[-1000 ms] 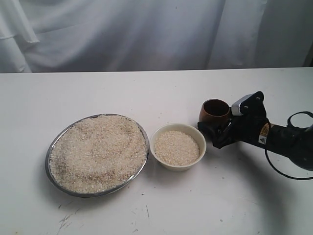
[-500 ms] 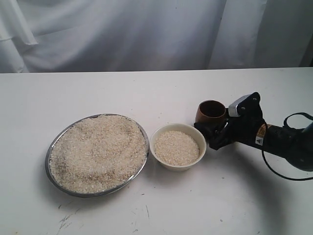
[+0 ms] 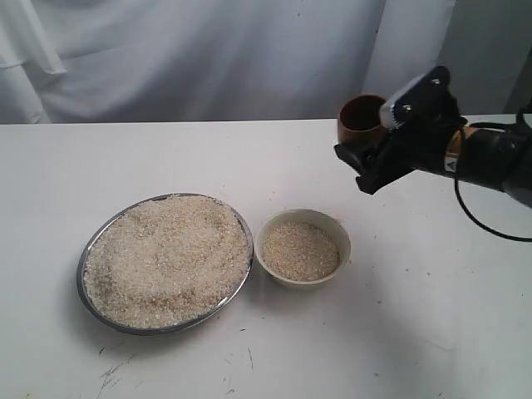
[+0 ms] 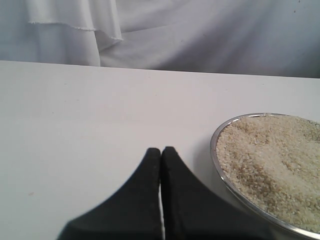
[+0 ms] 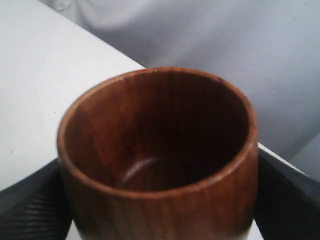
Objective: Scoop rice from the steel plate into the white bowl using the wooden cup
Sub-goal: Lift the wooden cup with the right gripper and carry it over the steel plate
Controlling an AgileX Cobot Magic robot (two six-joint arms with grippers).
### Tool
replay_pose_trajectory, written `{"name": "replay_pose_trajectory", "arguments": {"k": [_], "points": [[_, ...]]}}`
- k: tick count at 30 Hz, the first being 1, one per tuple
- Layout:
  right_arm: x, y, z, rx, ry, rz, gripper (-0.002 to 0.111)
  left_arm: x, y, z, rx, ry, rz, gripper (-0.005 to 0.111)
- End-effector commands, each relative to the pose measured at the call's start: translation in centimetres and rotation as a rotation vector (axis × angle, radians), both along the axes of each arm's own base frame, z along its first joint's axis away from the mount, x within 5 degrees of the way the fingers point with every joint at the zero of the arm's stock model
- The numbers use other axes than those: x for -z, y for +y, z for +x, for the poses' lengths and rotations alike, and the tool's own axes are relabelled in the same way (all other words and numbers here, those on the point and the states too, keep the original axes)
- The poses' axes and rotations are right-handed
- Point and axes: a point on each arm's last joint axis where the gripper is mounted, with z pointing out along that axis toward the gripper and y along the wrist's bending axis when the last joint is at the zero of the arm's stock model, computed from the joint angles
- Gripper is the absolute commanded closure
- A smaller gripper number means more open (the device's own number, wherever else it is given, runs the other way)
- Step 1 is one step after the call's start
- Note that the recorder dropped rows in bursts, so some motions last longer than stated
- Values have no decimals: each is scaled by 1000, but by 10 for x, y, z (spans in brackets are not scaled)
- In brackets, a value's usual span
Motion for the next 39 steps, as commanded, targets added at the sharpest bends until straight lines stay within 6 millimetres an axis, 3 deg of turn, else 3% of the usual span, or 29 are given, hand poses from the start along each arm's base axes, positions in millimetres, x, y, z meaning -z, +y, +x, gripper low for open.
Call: {"name": "replay_pose_trajectory", "arguments": {"k": [1,7,13,21,25,29,35,39], "points": [[-24,35,-11,-74,-82,-269,108,1,0,0,-2,-6,-2,107],[-47,94,-27,-171,-189,-499,108,1,0,0,-2,-6,-2,107],[-61,137,-51,-272,-292,-703,108,1,0,0,-2,-6,-2,107],[-51,156,-71,-337,-293,-798,108,1,0,0,-2,-6,-2,107],[-24,158,-68,-380,-274,-929,108,1,0,0,-2,-6,-2,107],[-9,156,-64,-401,-279,-1029,108,1,0,0,-2,-6,-2,107],[-11,167,-68,-445,-357,-1081,108,1,0,0,-2,-6,-2,107],[-15,184,-60,-457,-423,-1123,108,1,0,0,-2,-6,-2,107]]}}
